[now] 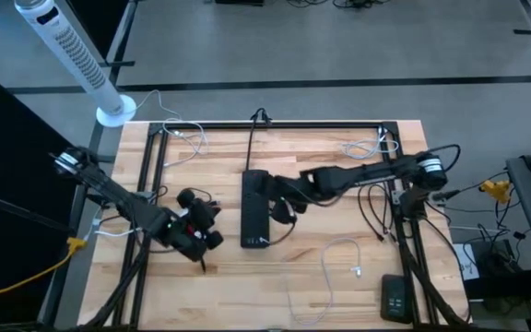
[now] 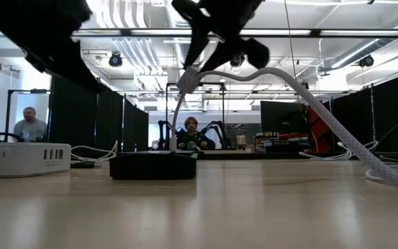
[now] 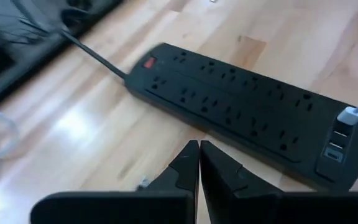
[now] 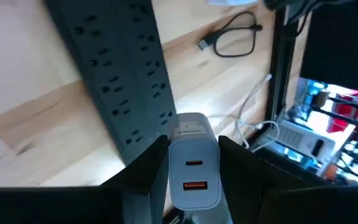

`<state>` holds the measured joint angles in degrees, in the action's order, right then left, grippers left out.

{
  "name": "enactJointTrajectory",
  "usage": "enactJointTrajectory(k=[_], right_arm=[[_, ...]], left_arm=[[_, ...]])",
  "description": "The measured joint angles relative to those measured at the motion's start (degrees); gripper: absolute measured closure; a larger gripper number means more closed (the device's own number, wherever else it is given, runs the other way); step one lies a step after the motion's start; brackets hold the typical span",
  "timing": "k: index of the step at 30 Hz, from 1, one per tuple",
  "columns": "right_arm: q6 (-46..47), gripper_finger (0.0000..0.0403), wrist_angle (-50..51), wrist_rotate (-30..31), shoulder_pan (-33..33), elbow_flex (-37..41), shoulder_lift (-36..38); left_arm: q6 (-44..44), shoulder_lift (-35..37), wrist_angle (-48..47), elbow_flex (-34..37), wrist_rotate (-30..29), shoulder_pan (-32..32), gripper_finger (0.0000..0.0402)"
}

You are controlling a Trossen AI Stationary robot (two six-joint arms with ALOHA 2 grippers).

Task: Insert USB
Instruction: Insert the white charger adapter into the center black outlet extension

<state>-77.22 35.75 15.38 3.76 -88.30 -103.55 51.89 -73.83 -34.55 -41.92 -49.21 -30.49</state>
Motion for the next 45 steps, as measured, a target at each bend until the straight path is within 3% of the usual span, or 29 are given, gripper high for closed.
enactJointTrajectory(k=[6, 17, 22, 27, 37, 40, 45], right_arm=[[-2.3, 0.0295, 13.1, -2.0, -0.1, -9.8, -8.9], [-3.8, 0.0295, 26.0, -7.3, 1.4, -24.0, -20.3], [-6.4, 0.0295, 27.3, -9.2, 2.0, -25.8, -20.5], [-6.7, 0.0295, 27.9, -14.9, 1.8, -25.9, -20.2], [-12.1, 0.0295, 27.9, -18.9, -3.1, -25.9, -20.3], [-12.2, 0.0295, 27.1, -23.3, -4.2, -25.9, -20.3], [-11.7, 0.0295, 25.3, -25.6, -5.2, -25.8, -20.3]], left_arm=[[-10.5, 0.5, 11.9, 5.4, 7.0, 6.0, 0.0401], [-13.9, 0.1, 13.6, 6.1, 9.7, 8.9, 0.0401], [-16.0, 0.0, 13.5, 6.1, 9.8, 8.9, 0.0401], [-19.8, 0.0, 13.6, 6.1, 10.8, 8.9, 0.0402], [-32.1, 0.9, 14.1, 2.2, 12.7, 9.0, 0.0402], [-36.0, 1.4, 14.0, 0.8, 12.6, 9.0, 0.0402], [-38.3, 3.9, 13.4, 1.3, 12.6, 9.0, 0.0402]])
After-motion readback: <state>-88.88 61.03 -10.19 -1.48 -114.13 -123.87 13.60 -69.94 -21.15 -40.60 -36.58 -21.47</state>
